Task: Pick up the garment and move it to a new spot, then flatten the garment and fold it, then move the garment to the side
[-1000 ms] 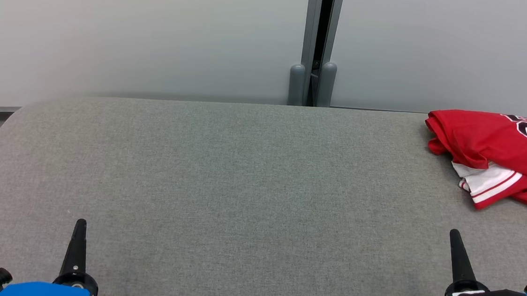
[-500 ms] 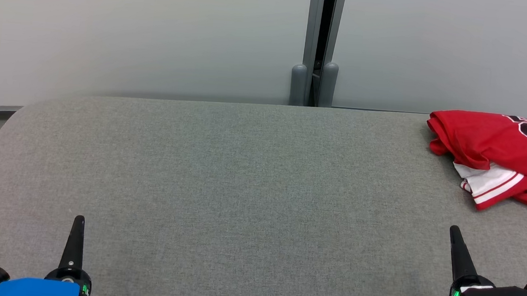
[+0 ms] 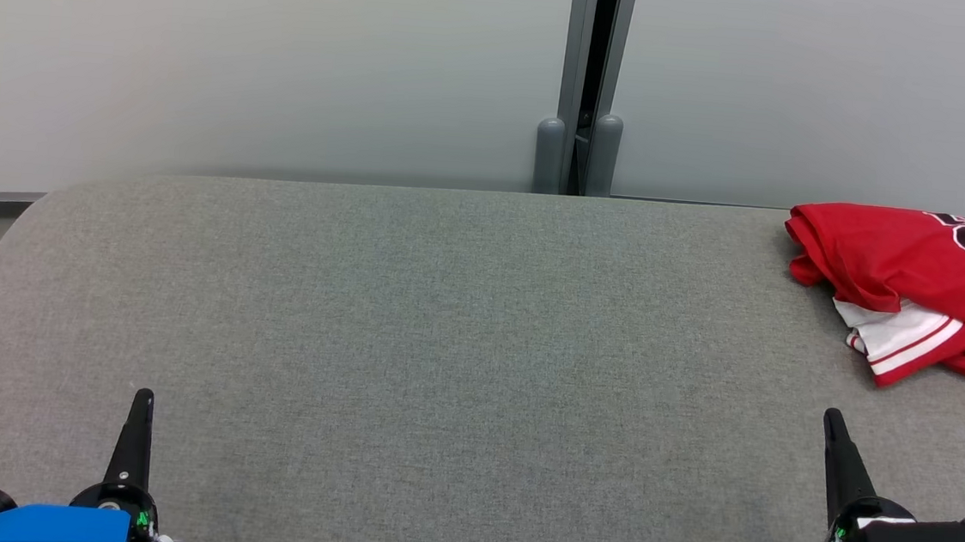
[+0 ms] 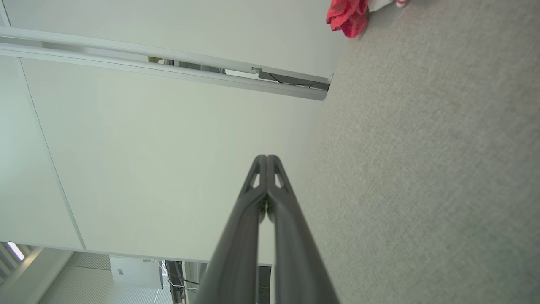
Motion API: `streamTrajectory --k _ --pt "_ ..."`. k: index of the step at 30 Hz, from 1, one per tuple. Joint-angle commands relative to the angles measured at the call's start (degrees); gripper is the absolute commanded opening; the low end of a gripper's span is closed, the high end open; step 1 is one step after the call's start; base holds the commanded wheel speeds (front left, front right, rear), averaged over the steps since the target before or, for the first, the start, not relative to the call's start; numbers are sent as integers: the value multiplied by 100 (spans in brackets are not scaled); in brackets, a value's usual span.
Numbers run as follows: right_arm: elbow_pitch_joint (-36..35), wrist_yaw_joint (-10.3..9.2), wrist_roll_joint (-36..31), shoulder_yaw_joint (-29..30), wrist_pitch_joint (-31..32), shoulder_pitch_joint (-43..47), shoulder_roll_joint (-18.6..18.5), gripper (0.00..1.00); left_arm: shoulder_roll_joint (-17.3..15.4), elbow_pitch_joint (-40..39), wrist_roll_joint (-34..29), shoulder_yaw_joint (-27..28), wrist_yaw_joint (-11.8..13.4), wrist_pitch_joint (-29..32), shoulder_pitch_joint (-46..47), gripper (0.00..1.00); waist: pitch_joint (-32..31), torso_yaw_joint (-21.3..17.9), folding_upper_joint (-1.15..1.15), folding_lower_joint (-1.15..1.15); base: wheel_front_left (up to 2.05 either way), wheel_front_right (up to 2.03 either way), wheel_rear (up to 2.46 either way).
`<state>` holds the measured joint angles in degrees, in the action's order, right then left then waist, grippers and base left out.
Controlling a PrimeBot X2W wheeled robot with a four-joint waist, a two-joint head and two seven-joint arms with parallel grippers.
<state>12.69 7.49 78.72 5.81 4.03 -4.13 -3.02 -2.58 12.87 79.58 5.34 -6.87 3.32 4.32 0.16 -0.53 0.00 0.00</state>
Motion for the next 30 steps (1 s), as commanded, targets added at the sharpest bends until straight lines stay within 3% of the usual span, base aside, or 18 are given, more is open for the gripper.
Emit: streamTrajectory --k 1,30 --pt "4 0 170 18 41 -112 -6 0 -42 3 154 44 -39 43 105 0 0 4 0 0 0 0 0" --pt "143 0 1396 68 255 -238 3 0 -47 130 1294 138 -79 339 228 0 1 52 0 0 0 0 0"
